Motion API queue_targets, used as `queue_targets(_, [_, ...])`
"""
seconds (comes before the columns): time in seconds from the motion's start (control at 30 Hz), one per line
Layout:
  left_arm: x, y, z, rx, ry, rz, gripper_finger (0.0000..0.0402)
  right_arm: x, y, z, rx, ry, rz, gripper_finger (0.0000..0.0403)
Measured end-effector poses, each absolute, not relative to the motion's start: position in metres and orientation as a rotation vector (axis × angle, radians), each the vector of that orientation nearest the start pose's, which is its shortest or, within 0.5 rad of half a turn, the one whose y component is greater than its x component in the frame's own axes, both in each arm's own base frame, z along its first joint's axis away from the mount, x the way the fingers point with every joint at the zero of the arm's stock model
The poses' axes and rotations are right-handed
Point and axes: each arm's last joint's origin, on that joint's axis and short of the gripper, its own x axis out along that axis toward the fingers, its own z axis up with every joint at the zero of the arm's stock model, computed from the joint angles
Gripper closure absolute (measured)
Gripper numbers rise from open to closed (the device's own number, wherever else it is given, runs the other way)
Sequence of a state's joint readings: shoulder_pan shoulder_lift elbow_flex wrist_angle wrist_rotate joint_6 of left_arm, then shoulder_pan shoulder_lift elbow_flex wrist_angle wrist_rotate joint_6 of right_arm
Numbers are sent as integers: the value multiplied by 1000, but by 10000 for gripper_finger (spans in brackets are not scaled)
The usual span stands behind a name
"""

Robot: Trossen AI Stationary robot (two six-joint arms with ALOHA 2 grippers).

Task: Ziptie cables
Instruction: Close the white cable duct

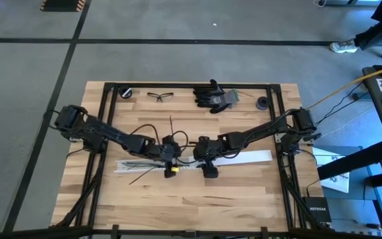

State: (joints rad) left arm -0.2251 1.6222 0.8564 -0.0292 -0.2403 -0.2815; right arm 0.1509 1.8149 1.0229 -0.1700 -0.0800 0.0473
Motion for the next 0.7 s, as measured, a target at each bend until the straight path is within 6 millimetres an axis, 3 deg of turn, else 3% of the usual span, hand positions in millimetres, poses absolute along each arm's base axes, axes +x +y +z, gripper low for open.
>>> queue_targets(0.37, [322, -74, 142, -97, 751, 110, 121, 349, 55, 148, 7, 975, 192, 177])
queue_targets(0.6, [326, -75, 140, -84, 722, 109, 123, 349, 55, 147, 6, 977, 193, 177])
queue_targets(0.7, [327, -75, 141, -79, 713, 117, 144, 349, 55, 147, 7, 976, 193, 177])
